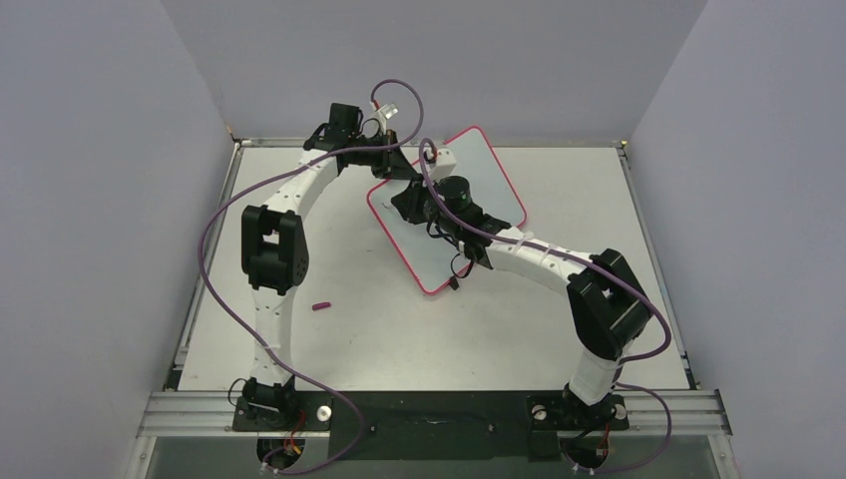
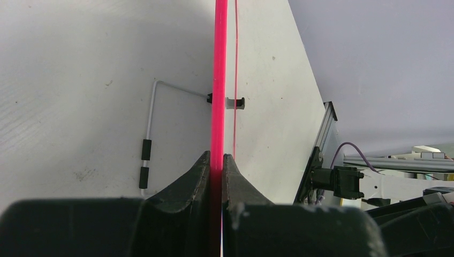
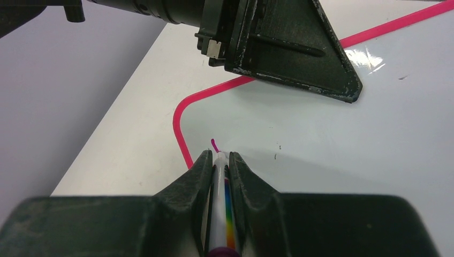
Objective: Write a sentence on the whiteboard
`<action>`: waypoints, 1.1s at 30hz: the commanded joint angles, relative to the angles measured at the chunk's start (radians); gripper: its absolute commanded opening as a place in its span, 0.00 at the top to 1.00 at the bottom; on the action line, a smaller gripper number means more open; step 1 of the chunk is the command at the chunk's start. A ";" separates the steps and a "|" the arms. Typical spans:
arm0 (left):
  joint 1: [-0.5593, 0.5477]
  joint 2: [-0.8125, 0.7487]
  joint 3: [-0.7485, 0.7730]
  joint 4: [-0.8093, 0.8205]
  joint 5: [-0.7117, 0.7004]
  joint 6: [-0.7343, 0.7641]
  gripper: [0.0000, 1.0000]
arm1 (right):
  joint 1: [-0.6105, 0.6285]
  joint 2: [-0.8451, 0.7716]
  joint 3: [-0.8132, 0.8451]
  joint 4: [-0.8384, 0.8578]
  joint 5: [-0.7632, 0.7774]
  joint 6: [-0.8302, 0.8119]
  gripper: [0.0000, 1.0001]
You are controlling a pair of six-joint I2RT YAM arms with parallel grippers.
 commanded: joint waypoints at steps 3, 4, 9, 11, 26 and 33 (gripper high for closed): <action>-0.012 -0.091 -0.001 -0.001 -0.005 -0.002 1.00 | -0.015 0.005 0.073 -0.065 0.064 -0.037 1.00; -0.012 -0.091 -0.002 -0.001 -0.005 -0.002 1.00 | -0.017 0.007 0.077 -0.069 0.064 -0.037 1.00; -0.012 -0.093 -0.006 0.007 -0.001 -0.004 1.00 | -0.020 0.025 0.112 -0.081 0.060 -0.038 1.00; -0.013 -0.093 -0.007 0.007 0.000 -0.006 1.00 | -0.020 0.031 0.119 -0.082 0.058 -0.037 1.00; -0.012 -0.100 -0.011 0.020 0.002 -0.014 1.00 | -0.003 0.013 0.060 -0.074 0.034 -0.034 1.00; -0.013 -0.101 -0.013 0.024 0.000 -0.018 1.00 | -0.003 -0.030 -0.026 -0.067 0.048 -0.032 1.00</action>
